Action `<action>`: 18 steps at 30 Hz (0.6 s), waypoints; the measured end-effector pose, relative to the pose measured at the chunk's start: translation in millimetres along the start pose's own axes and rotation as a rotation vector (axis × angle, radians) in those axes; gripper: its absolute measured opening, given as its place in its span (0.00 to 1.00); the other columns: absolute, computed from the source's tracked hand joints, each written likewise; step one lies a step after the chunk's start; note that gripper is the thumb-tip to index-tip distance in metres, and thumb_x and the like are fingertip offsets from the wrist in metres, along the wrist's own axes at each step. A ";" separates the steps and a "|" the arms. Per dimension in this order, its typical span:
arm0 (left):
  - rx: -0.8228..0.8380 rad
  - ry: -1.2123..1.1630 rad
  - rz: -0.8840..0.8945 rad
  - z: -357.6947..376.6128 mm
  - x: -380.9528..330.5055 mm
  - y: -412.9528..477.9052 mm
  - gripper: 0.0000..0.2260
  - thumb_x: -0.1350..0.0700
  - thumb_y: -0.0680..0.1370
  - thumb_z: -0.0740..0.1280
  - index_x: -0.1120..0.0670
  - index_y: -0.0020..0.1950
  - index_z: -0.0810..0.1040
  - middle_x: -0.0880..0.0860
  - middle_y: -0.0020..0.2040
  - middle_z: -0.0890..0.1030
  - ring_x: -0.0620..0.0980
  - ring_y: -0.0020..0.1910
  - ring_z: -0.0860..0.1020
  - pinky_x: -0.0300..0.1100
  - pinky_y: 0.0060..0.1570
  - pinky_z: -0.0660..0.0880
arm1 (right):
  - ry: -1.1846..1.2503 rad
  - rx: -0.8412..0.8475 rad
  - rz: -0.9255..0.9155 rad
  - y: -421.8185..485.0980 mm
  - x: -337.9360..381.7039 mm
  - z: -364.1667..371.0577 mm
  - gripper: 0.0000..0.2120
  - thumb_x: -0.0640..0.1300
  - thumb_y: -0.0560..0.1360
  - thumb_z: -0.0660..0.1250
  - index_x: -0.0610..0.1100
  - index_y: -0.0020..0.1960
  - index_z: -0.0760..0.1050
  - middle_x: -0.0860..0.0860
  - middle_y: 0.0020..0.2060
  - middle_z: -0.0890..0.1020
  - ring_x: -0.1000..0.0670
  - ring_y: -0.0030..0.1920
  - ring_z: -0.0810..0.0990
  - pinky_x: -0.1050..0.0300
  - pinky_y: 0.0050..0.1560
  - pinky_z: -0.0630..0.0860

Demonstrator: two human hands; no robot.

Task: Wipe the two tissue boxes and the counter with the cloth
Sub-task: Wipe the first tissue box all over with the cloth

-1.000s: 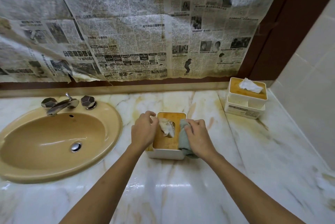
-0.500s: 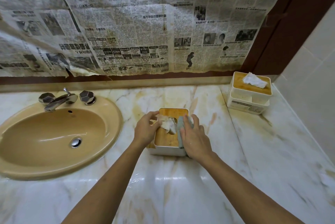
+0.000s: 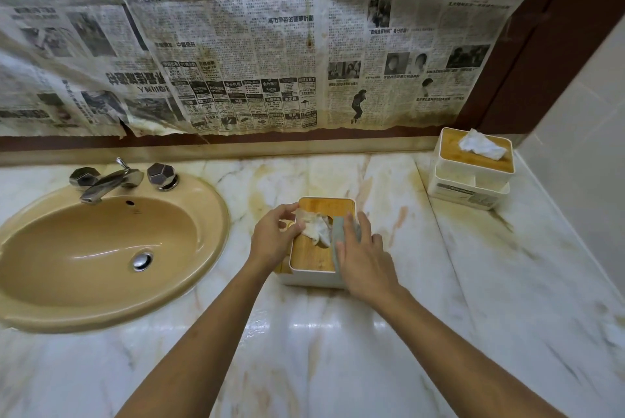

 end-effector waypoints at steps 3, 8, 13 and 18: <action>-0.002 0.004 0.012 0.9 0.5 -0.3 0.17 0.55 0.77 0.72 0.50 0.66 0.78 0.48 0.54 0.80 0.49 0.50 0.75 0.45 0.54 0.74 | 0.007 0.019 -0.001 -11.3 -0.1 5.1 0.28 0.55 0.84 0.45 0.51 0.81 0.40 0.51 0.79 0.45 0.40 0.69 0.65 0.43 0.58 0.76; -0.002 0.019 0.022 -0.2 1.1 -0.1 0.18 0.55 0.76 0.72 0.50 0.66 0.78 0.48 0.54 0.80 0.49 0.50 0.75 0.48 0.56 0.74 | 0.055 -0.011 0.050 43.5 -0.4 -22.1 0.27 0.54 0.85 0.46 0.52 0.81 0.43 0.49 0.80 0.45 0.37 0.70 0.65 0.40 0.60 0.73; -0.006 0.028 0.025 0.0 0.7 -0.4 0.18 0.54 0.76 0.72 0.50 0.66 0.78 0.46 0.54 0.80 0.49 0.50 0.75 0.46 0.55 0.74 | 0.059 0.021 0.072 50.9 1.7 -26.0 0.27 0.54 0.85 0.46 0.52 0.81 0.42 0.49 0.80 0.45 0.36 0.71 0.64 0.40 0.62 0.72; -0.012 0.048 0.035 0.6 0.0 0.2 0.18 0.54 0.77 0.71 0.50 0.67 0.78 0.46 0.53 0.80 0.49 0.50 0.75 0.48 0.55 0.75 | 0.051 0.042 0.023 -1.8 -0.5 -0.4 0.27 0.56 0.84 0.45 0.55 0.81 0.40 0.49 0.80 0.44 0.37 0.70 0.65 0.43 0.58 0.73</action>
Point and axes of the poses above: each hand's wrist, its own y-axis towards the middle knuckle, its own z-axis out of the palm, x = y × z, the point moved 5 cm from there along y, towards the middle knuckle
